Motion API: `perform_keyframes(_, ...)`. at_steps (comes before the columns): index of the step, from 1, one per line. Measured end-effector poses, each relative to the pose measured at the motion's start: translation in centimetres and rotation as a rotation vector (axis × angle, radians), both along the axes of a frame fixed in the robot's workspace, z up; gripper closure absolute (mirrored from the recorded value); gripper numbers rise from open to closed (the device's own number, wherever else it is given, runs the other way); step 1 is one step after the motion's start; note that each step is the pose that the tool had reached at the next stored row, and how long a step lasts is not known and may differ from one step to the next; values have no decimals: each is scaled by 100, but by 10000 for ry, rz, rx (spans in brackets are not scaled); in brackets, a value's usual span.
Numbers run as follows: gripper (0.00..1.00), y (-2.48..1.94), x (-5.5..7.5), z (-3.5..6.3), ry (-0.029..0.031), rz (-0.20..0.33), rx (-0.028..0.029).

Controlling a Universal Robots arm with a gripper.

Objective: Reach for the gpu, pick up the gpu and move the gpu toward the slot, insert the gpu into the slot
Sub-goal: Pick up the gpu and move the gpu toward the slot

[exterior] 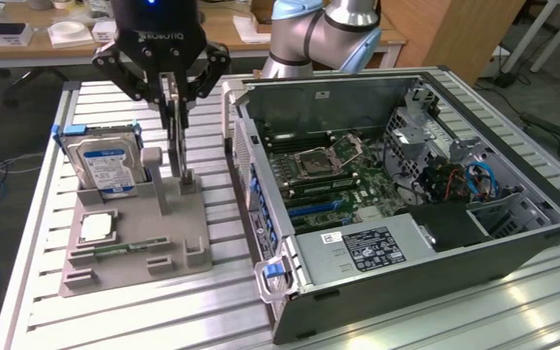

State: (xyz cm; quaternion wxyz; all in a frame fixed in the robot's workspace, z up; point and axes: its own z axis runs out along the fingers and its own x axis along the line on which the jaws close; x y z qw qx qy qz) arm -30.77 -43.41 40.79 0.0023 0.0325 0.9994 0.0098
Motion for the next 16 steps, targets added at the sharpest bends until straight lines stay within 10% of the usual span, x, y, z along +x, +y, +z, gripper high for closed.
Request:
perform_keyframes(6, 74, 0, 10, 11, 2, 1, -31)
perform_keyframes(16, 74, 0, 400, 9, 1, -1, -29)
